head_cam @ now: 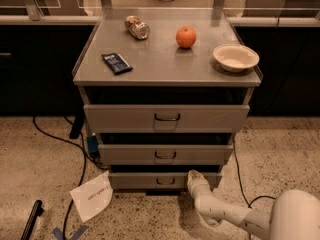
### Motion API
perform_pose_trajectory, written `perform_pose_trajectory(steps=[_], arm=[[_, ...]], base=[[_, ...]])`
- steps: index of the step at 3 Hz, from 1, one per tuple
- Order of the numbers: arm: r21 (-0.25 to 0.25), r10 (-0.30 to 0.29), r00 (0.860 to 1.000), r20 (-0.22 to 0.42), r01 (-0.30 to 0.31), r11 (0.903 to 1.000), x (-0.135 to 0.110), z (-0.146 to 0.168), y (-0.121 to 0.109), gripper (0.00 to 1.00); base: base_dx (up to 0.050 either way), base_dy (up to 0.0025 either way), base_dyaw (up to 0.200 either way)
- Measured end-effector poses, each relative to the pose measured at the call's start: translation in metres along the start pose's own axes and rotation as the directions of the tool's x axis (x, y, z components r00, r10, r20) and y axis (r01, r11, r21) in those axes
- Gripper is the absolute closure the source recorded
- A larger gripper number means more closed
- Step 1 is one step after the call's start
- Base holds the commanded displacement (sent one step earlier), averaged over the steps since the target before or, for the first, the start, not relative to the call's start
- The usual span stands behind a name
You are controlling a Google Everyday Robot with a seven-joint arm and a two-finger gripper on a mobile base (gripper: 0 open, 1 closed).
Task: Open bottom drawer
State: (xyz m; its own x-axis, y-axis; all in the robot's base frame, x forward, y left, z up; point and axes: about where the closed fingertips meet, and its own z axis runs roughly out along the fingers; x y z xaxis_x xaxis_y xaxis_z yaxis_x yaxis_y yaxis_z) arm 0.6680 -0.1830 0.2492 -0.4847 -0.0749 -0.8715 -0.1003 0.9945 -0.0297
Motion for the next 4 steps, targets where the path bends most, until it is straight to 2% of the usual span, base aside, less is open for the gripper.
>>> perform_pose_trajectory(steps=[2, 3, 4], arm=[[0.040, -0.022, 0.998, -0.053, 0.024, 0.9989, 0.011, 0.042, -0.007, 1.00], [0.084, -0.018, 0.997, -0.073, 0.024, 0.9962, 0.016, 0.059, -0.017, 1.00], [0.154, -0.017, 0.996, -0.091, 0.031, 0.9875, 0.012, 0.081, -0.038, 1.00]], base=[[0.000, 0.00000, 0.000], [0.000, 0.00000, 0.000], [0.000, 0.00000, 0.000]])
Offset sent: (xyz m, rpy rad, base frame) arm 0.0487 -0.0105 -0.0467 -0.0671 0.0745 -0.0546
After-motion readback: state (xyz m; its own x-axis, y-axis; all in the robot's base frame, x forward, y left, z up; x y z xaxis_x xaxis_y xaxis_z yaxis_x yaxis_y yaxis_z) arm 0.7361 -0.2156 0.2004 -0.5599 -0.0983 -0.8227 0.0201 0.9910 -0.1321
